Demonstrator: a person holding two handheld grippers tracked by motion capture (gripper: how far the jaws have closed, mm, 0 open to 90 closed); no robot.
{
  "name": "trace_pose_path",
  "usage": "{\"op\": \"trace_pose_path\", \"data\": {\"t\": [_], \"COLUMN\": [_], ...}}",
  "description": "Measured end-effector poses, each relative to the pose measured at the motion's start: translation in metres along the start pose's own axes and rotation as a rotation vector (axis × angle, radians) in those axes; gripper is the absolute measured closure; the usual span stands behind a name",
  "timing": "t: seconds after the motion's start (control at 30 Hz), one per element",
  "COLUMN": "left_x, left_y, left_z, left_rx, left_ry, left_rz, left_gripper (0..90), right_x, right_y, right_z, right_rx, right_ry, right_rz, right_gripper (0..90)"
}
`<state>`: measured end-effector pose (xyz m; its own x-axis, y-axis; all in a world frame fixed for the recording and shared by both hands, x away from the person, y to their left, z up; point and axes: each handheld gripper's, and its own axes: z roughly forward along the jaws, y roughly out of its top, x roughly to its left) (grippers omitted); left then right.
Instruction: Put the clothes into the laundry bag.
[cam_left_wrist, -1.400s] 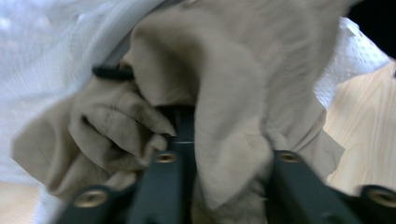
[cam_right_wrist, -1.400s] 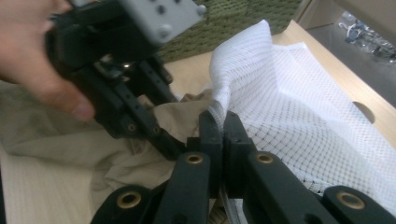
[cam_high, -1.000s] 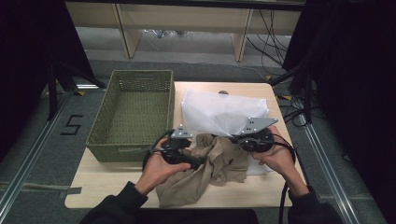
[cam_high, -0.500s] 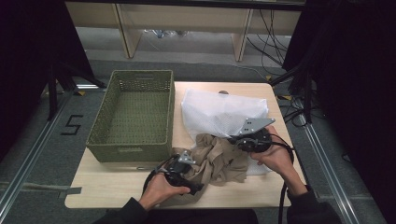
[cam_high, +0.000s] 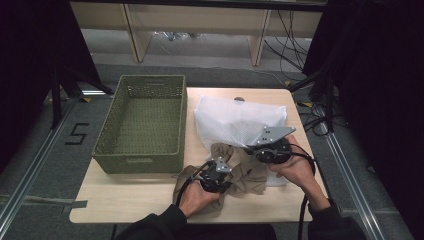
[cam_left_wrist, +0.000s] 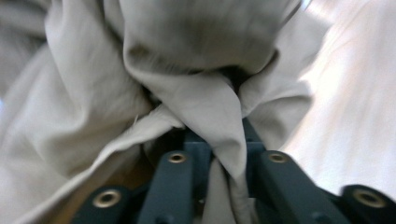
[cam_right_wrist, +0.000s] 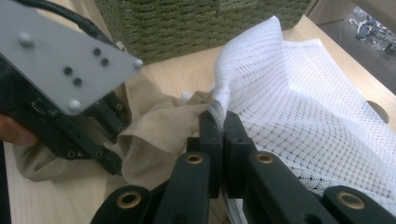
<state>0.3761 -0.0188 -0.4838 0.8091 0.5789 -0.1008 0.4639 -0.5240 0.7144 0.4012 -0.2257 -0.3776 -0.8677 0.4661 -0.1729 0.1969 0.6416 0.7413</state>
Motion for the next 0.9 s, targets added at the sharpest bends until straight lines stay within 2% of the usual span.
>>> {"op": "trace_pose_path", "data": {"t": [0.03, 0.07, 0.13, 0.17, 0.2, 0.23, 0.27, 0.37, 0.43, 0.47, 0.5, 0.53, 0.57, 0.6, 0.63, 0.7, 0.73, 0.77, 0.8, 0.83, 0.9], "left_x": [0.000, 0.001, 0.001, 0.003, 0.000, -0.002, -0.003, -0.006, -0.003, -0.001, 0.005, 0.005, 0.004, 0.002, 0.001, -0.001, -0.003, -0.003, -0.004, -0.002, 0.001], "left_y": [0.007, 0.014, 0.030, 0.037, 0.043, 0.047, 0.050, 0.052, 0.049, 0.048, 0.044, 0.041, 0.038, 0.036, 0.033, 0.033, 0.032, 0.031, 0.029, 0.027, 0.022], "left_z": [-0.005, -0.010, -0.018, -0.022, -0.023, -0.024, -0.022, 0.001, 0.020, 0.028, 0.031, 0.036, 0.040, 0.038, 0.036, 0.026, 0.018, 0.008, -0.001, -0.012, -0.031], "left_rx": [-0.027, -0.050, -0.125, -0.140, -0.179, -0.190, -0.201, -0.221, -0.219, -0.203, -0.148, -0.128, -0.146, -0.139, -0.126, -0.092, -0.093, -0.087, -0.103, -0.106, -0.133], "left_ry": [-0.011, -0.018, -0.037, -0.060, -0.068, -0.073, -0.074, -0.089, -0.054, -0.015, -0.012, -0.037, -0.050, -0.073, -0.066, -0.100, -0.085, -0.070, -0.056, -0.040, 0.010], "left_rz": [0.003, -0.012, -0.064, -0.063, -0.099, -0.094, -0.094, -0.148, -0.169, -0.151, -0.090, -0.110, -0.148, -0.142, -0.119, -0.114, -0.120, -0.097, -0.090, -0.057, -0.019], "left_gripper": [83.2, 83.6, 84.1, 84.1, 84.0, 83.7, 83.1, 81.5, 80.0, 78.8, 76.3, 72.1, 65.7, 59.7, 54.9, 39.8, 33.5, 28.5, 23.8, 22.2, 18.4], "right_x": [-0.001, -0.001, -0.002, -0.003, -0.004, -0.005, -0.006, -0.008, -0.007, -0.006, -0.005, -0.005, -0.005, -0.005, -0.006, -0.007, -0.007, -0.007, -0.006, -0.006, -0.006], "right_y": [0.001, 0.003, 0.006, 0.008, 0.009, 0.011, 0.011, 0.011, 0.010, 0.009, 0.008, 0.007, 0.006, 0.004, 0.004, 0.003, 0.003, 0.002, 0.002, 0.002, 0.002], "right_z": [-0.002, -0.004, -0.010, -0.014, -0.017, -0.021, -0.024, -0.028, -0.026, -0.025, -0.024, -0.022, -0.021, -0.020, -0.020, -0.017, -0.017, -0.016, -0.016, -0.016, -0.015], "right_rx": [-0.009, -0.014, -0.031, -0.039, -0.046, -0.057, -0.066, -0.073, -0.061, -0.057, -0.054, -0.048, -0.042, -0.039, -0.040, -0.037, -0.036, -0.034, -0.032, -0.031, -0.029], "right_ry": [-0.001, -0.006, -0.018, -0.023, -0.032, -0.045, -0.052, -0.055, -0.054, -0.051, -0.050, -0.048, -0.046, -0.040, -0.044, -0.029, -0.030, -0.028, -0.027, -0.027, -0.023], "right_rz": [-0.006, -0.009, -0.007, -0.013, -0.004, -0.005, -0.004, 0.005, 0.012, 0.006, 0.010, 0.015, 0.012, 0.022, 0.011, 0.017, 0.014, 0.015, 0.015, 0.015, 0.017], "right_gripper": [89.7, 89.7, 89.7, 89.7, 89.7, 89.7, 89.7, 89.8, 89.7, 89.7, 89.7, 89.7, 89.7, 89.7, 89.7, 89.8, 89.7, 89.7, 89.7, 89.7, 89.7]}}
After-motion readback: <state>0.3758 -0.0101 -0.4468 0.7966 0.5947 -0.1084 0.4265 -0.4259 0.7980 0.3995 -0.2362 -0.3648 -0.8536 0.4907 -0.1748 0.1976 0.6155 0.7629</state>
